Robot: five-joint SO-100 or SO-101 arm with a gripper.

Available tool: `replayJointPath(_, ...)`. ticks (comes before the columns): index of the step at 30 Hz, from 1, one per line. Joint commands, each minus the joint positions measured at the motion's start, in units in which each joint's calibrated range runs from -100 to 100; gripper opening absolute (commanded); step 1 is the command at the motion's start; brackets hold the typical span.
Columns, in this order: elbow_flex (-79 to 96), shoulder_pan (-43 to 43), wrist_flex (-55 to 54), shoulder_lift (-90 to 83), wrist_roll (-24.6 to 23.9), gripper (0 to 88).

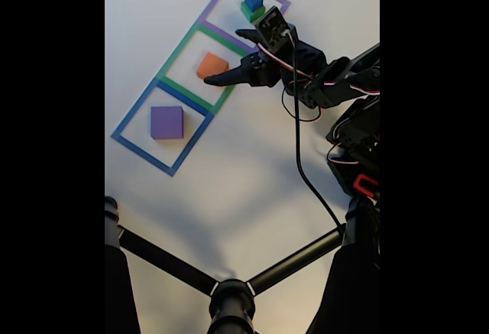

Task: Tower of hanoi

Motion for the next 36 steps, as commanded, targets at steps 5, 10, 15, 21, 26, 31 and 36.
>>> replayJointPath(5, -4.3, -1.54, -7.8, 7.79, 0.0, 47.2)
replayJointPath(10, -6.21, -2.23, -10.96, 12.84, 0.0, 46.5)
replayJointPath(15, -6.48, -2.76, -15.25, 16.92, 0.0, 46.6)
replayJointPath(21, -6.48, -3.45, -21.64, 21.89, 0.0, 46.1)
replayJointPath(26, -6.48, -4.75, -24.55, 23.97, 0.0, 44.0)
replayJointPath(31, -6.57, -5.36, -28.52, 27.02, 0.0, 44.0)
replayJointPath(36, -7.21, -5.43, -31.35, 29.9, 0.0, 44.0)
